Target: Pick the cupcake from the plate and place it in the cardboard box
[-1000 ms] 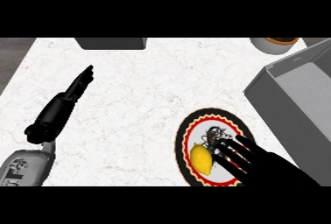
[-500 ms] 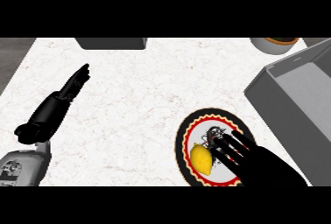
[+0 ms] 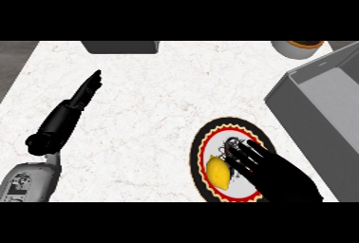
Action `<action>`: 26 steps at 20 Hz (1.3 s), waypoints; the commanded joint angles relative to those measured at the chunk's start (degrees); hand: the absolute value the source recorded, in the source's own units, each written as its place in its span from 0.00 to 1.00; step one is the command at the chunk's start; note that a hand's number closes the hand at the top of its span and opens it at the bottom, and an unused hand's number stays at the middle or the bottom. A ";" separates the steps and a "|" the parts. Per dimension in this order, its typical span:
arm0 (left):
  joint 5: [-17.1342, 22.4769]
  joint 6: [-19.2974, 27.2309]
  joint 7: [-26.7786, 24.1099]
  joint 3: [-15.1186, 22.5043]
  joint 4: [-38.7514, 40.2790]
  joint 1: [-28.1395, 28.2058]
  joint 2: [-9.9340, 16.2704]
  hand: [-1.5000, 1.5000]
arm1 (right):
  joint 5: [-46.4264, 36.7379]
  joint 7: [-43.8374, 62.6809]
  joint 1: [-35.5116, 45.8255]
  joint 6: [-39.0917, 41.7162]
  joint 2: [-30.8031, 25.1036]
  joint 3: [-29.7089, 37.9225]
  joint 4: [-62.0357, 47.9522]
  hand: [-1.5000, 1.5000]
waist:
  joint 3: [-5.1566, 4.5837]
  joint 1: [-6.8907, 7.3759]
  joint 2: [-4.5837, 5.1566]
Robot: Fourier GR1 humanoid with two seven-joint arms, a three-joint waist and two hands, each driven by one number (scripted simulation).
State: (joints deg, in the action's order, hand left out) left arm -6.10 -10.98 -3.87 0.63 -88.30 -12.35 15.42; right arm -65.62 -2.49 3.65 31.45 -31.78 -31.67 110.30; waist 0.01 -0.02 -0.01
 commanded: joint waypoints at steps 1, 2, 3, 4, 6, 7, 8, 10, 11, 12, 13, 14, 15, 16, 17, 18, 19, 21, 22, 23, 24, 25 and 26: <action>0.64 -2.23 -1.34 -2.93 0.29 0.95 1.35 0.50 | -2.64 -2.09 -2.88 -0.54 0.30 0.14 0.49 0.00 | -0.01 -0.06 -0.03; 0.41 -3.11 -4.58 -2.25 -1.12 5.13 1.52 0.50 | -3.00 -0.35 -2.45 0.89 1.68 0.04 1.20 0.00 | -0.02 0.06 -0.05; -2.13 0.38 1.52 0.46 -2.91 0.81 -1.58 0.50 | -2.98 -4.20 1.16 -2.85 1.52 2.66 -7.01 0.00 | 0.01 0.14 0.01; -1.48 -1.32 -2.90 -0.49 -0.65 2.28 -0.58 0.50 | -3.80 -2.33 5.28 0.07 4.18 2.81 -8.28 0.00 | -0.01 0.28 0.04; -2.68 -0.24 -0.45 -0.18 1.19 0.26 -2.08 0.50 | -7.39 -1.64 -1.83 -3.32 2.45 0.80 -4.86 0.00 | 0.00 -0.09 -0.01; -0.99 -2.28 -4.22 -1.85 0.04 4.00 0.06 0.50 | -7.38 -1.98 4.28 -2.74 5.04 1.68 -11.27 0.00 | -0.01 0.42 0.04; -1.33 -1.97 -1.95 -2.52 1.49 -0.14 -0.66 0.50 | -6.54 -2.65 2.90 0.58 3.99 4.02 -6.27 0.00 | -0.01 0.01 0.00; 1.16 -4.53 1.58 -4.26 -1.26 -1.14 1.31 0.50 | -7.99 -4.42 3.05 -6.06 5.83 3.18 -13.72 0.00 | 0.01 0.23 0.02; -0.97 -3.24 0.02 -3.10 -0.46 0.30 -0.21 0.50 | -9.09 -5.61 0.94 -6.85 5.33 2.97 -13.70 0.00 | 0.00 0.08 0.00; -0.94 -2.69 3.80 -1.92 -2.27 -2.15 -1.58 0.50 | -8.84 -2.39 0.02 -3.01 7.80 1.67 -8.85 0.00 | 0.00 -0.04 -0.03; -1.60 -3.39 -3.03 -2.94 0.16 1.62 -0.63 0.50 | -8.01 -6.52 1.17 -4.69 5.78 4.36 -13.66 0.00 | -0.01 0.07 0.01; -2.49 -2.47 -5.25 -2.89 3.44 1.18 -1.58 0.50 | -7.91 -7.72 -0.53 -6.12 4.92 4.68 -12.54 0.00 | -0.01 -0.07 0.02; -2.35 -2.71 -2.88 -3.47 4.90 -2.42 -1.45 0.50 | -8.52 -8.28 0.26 -4.83 4.99 5.07 -13.40 0.00 | -0.01 -0.12 0.03; -1.11 -4.36 0.34 -3.96 3.20 -3.56 -0.23 0.50 | -8.49 -10.91 1.99 -7.65 4.81 5.40 -17.78 0.00 | 0.00 0.02 0.04; -2.53 -2.57 0.84 -2.86 -1.01 0.34 -1.64 0.50 | -10.57 -10.54 1.11 -7.95 5.53 3.67 -16.60 1.00 | 0.00 0.12 -0.02; -2.52 -2.36 -0.96 -3.24 2.41 -2.46 -1.72 0.50 | -10.16 -12.92 3.96 -9.32 5.69 3.18 -17.72 1.00 | 0.00 0.12 0.05; -1.49 -3.49 1.13 -3.34 2.18 -3.64 -1.55 0.50 | -10.15 -13.59 2.11 -10.01 5.71 1.94 -15.73 1.00 | 0.00 0.00 0.02; -1.57 -3.56 1.47 -3.44 -2.40 -0.08 -1.03 0.50 | -10.33 -16.53 0.80 -15.71 3.95 3.29 -16.11 1.00 | 0.02 0.18 -0.06; -3.92 -0.97 -0.75 -1.58 0.15 -0.47 -3.74 0.50 | -10.63 -15.29 2.90 -12.94 6.58 2.35 -14.63 1.00 | 0.00 0.07 -0.02; -1.86 -3.00 2.89 -2.85 -1.66 -0.97 -2.39 0.50 | -11.73 -14.53 6.62 -13.49 10.21 2.04 -19.57 1.00 | 0.01 0.41 0.01; -1.47 -4.44 1.28 -2.99 -2.89 0.89 -1.46 0.50 | -12.09 -16.65 -1.16 -19.30 6.04 1.85 -15.78 1.00 | 0.01 0.02 -0.06; -2.88 -3.10 -0.70 -2.85 0.88 -1.25 -2.33 0.50 | -12.86 -16.64 4.78 -20.47 9.88 2.94 -22.44 1.00 | 0.01 0.17 0.06; -4.00 -2.30 2.57 -1.00 -2.57 0.52 -3.74 0.50 | -12.86 -16.16 1.76 -16.44 7.95 2.60 -14.54 1.00 | 0.00 -0.01 -0.06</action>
State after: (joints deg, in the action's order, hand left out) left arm -8.74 -13.91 -3.15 -1.81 -88.95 -12.81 13.10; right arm -77.17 -17.41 6.05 16.29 -24.44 -29.08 93.43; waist -0.01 0.07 -0.03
